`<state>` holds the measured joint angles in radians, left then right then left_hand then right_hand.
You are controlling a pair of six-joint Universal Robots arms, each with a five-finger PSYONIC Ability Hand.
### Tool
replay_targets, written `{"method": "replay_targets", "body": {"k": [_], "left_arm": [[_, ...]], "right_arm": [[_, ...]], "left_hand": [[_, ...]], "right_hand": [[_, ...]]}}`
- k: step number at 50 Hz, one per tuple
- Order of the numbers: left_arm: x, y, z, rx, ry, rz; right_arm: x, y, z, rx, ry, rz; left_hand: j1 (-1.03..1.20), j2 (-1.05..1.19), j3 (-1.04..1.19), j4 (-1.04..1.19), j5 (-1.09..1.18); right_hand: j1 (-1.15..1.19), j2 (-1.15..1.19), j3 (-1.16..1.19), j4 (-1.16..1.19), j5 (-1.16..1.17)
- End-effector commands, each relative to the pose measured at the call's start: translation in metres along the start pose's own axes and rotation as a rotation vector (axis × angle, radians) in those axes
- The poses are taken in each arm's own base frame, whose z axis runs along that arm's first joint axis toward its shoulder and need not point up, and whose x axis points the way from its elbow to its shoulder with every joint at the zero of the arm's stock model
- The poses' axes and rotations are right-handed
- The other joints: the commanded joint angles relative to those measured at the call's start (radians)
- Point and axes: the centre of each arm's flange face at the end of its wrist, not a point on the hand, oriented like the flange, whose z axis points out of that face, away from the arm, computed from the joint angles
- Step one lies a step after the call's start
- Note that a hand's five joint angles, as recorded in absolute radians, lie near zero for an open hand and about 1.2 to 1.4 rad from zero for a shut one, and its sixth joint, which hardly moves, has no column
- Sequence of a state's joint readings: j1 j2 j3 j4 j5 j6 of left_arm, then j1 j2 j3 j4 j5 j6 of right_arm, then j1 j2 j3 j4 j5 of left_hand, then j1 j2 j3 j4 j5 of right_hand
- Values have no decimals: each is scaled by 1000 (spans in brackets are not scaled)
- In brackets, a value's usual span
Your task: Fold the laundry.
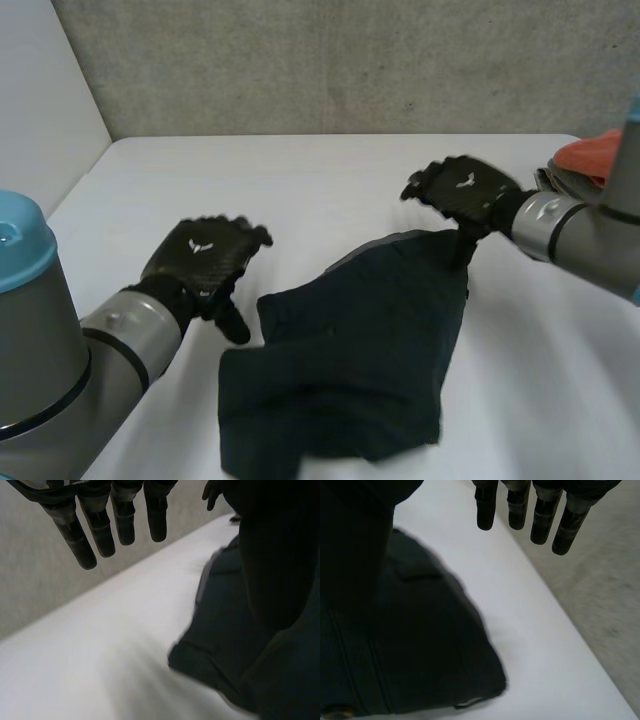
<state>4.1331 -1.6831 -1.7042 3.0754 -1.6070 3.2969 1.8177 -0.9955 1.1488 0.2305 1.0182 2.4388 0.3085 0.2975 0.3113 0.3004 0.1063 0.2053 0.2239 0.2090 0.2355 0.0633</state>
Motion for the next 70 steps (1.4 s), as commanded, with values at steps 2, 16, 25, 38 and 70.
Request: {"method": "replay_targets", "body": {"k": [2,16,25,38,70], "left_arm": [[2,31,-2,-180,10,-100],[10,56,11,-276,25,-91],[24,60,2,-291,77,-68],[38,54,25,-208,89,-33],[32,-27,71,362,-189,219]], "right_arm": [[-40,21,16,-38,-129,-177],[-50,23,16,-42,-154,-223],[-54,26,15,-57,-164,-221],[-41,6,28,27,-89,-207],[-50,28,-44,7,224,-10]], "left_hand": [[-10,1,-13,-2,18],[166,177,163,174,194],[337,348,334,345,364],[1088,1099,1085,1096,1115],[1088,1099,1085,1096,1115]], "right_hand": [[-31,-49,-34,-61,-63],[-31,-49,-34,-61,-63],[152,133,148,122,119],[1191,1172,1187,1161,1158],[427,408,423,397,394]]}}
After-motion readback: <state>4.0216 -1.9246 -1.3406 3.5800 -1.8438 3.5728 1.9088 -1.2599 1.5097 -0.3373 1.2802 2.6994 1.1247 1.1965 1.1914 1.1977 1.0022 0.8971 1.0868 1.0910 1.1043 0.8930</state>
